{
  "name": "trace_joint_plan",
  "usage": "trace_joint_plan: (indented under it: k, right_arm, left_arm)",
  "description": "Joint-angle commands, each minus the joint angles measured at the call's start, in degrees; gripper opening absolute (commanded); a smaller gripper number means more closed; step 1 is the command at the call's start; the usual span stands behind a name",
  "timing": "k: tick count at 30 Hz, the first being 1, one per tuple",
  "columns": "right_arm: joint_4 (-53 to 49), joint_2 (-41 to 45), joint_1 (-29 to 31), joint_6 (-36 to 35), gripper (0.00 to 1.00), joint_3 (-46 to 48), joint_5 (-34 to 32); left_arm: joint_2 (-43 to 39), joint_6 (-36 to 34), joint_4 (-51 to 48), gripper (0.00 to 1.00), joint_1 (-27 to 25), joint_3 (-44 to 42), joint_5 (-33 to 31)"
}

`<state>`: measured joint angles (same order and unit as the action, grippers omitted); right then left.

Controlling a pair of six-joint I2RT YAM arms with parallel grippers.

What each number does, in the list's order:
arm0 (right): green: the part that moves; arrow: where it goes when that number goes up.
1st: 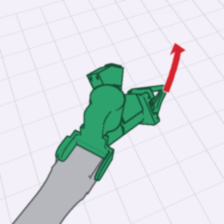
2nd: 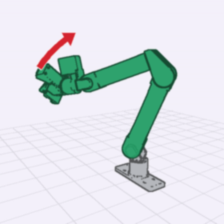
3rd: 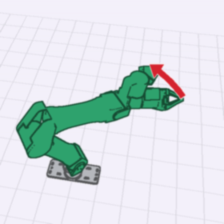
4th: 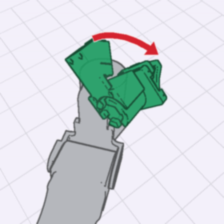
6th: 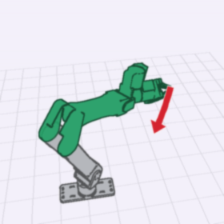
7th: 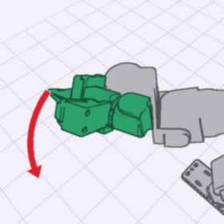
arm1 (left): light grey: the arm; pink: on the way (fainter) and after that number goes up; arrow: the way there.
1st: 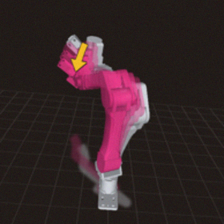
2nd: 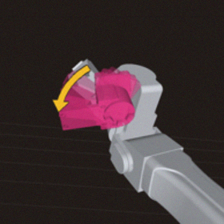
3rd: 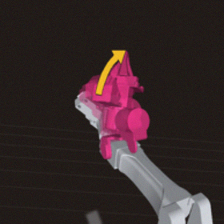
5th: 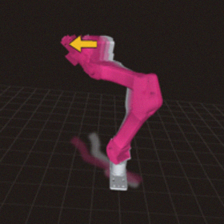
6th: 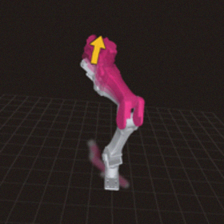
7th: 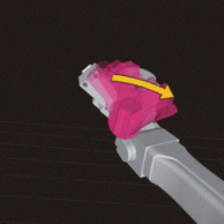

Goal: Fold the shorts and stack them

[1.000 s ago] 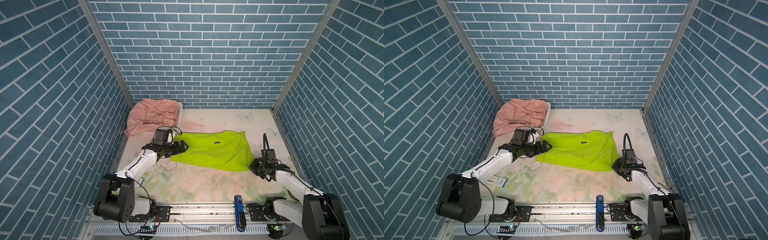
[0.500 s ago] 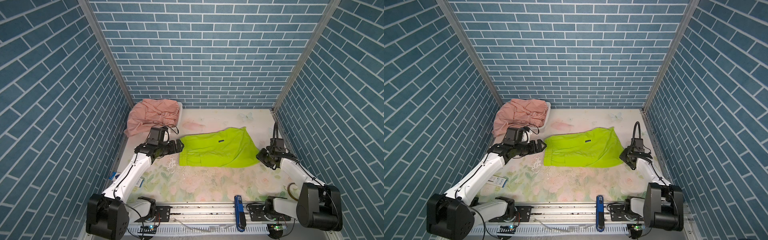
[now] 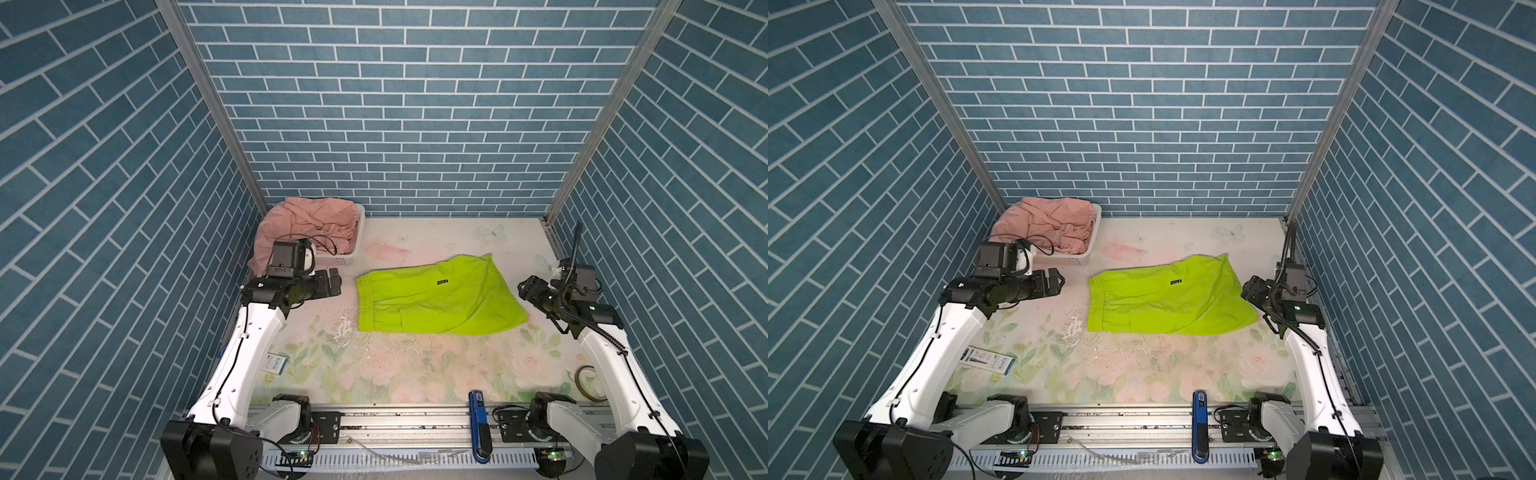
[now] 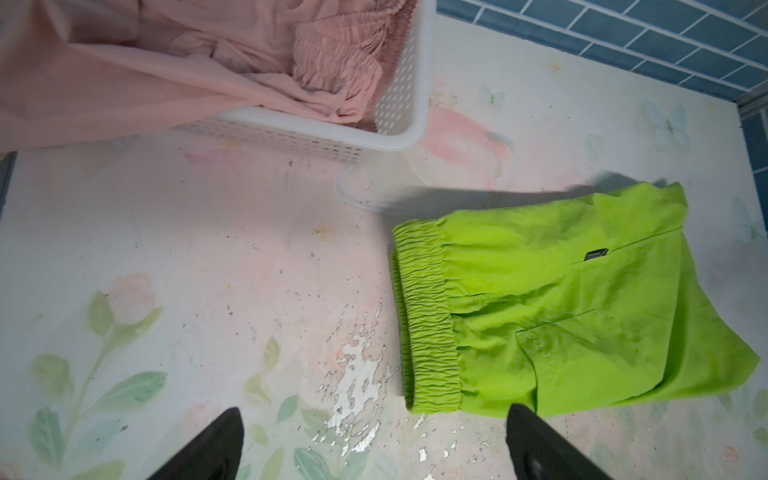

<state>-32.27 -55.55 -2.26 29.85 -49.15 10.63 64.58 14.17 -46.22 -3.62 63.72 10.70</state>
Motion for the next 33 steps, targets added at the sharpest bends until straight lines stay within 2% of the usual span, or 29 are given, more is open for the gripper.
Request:
trace_joint_plan:
  k: [1, 2, 3, 9, 12, 15, 17, 22, 29, 33]
  right_arm:
    - [-1.96, 2.44, 2.08, -6.43, 0.74, -2.28, 6.39]
    - [-0.86, 2.38, 4.51, -8.38, 0.72, -2.59, 7.58]
    - [-0.03, 1.79, 9.25, -10.27, 0.71, -3.13, 6.03]
    - [5.49, -10.37, 41.55, -22.82, 0.73, -6.81, -8.57]
    - [8.38, -20.81, 53.96, -30.11, 0.76, -9.49, -14.15]
    - [10.39, -31.07, 61.59, -34.84, 0.78, -14.02, -16.91]
    - [12.23, -36.49, 65.42, -38.2, 0.81, -16.56, -16.79]
    - [12.92, -50.14, 70.56, -45.12, 0.85, -26.84, -20.38]
    - [14.44, -61.55, 71.43, -53.75, 0.89, -35.92, -23.67]
    - [14.7, -65.42, 71.3, -57.28, 0.9, -37.84, -26.01]
  left_arm:
    - [-1.61, -2.51, -1.79, 1.0, 5.17, -2.03, 1.53]
    - [-1.89, -2.08, -1.23, 1.0, 6.34, -2.79, 1.12]
    - [-2.06, -1.46, -0.99, 1.0, 7.26, -3.15, 0.58]
    - [-1.88, -1.31, -1.71, 1.0, 11.39, -3.2, 1.27]
    - [-2.23, -0.08, 0.28, 1.0, 17.29, -4.67, 6.77]
    - [-1.47, 0.85, 1.94, 1.0, 23.91, -5.77, 12.7]
    - [-1.39, 1.35, 2.61, 1.0, 26.28, -6.46, 14.83]
    - [-1.94, 0.86, 2.9, 1.0, 26.53, -6.68, 14.33]
    - [-1.86, 0.35, 1.83, 1.0, 26.72, -6.07, 12.55]
    - [-2.08, 0.37, 1.82, 1.0, 26.84, -6.24, 12.62]
